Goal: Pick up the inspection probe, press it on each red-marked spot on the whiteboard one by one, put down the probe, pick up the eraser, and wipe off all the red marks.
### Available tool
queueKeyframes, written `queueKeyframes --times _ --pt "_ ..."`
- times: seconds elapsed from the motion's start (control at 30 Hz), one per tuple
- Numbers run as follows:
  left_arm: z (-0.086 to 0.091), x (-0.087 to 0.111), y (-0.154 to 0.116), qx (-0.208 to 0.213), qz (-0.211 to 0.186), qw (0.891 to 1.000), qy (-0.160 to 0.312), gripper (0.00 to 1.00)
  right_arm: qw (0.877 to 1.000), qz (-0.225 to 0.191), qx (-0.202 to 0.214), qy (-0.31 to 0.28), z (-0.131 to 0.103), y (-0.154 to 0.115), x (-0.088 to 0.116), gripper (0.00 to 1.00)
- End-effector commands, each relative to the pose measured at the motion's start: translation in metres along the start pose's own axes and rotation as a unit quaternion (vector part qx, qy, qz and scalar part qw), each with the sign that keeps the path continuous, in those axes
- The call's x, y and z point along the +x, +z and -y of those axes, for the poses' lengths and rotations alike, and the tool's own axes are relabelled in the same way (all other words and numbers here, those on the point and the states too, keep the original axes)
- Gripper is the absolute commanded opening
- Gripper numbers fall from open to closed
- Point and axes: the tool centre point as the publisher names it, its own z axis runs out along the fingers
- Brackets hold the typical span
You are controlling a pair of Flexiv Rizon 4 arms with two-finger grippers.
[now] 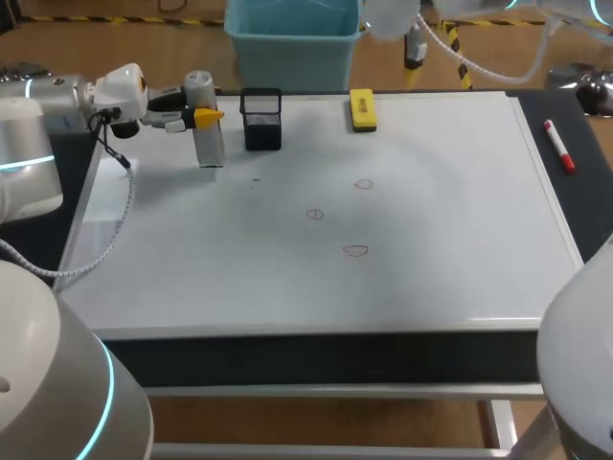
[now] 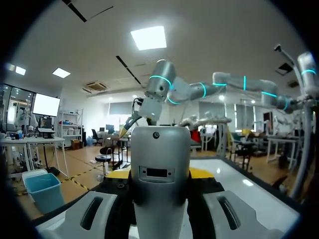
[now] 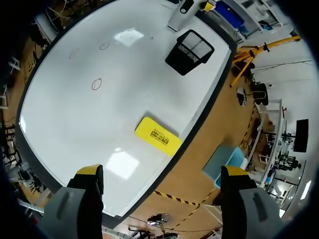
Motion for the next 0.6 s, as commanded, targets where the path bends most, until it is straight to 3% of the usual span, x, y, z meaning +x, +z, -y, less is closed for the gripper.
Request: queueKeyframes --times 0.03,0.27,0.6 --pt "0.000 0.000 0.000 0.001 0.000 1.000 0.001 0.00 0.990 -0.129 -0.041 -0.027 0.014 0.005 -0.006 1.00" --pt "0.000 0.000 0.000 0.001 0.000 1.000 0.001 0.00 0.985 -0.112 -0.108 -0.079 0.015 0.019 0.001 1.00" --pt "0.000 0.000 0.000 0.001 0.000 1.000 0.001 0.00 0.966 -0.066 -0.122 -0.216 0.003 0.028 0.006 1.00"
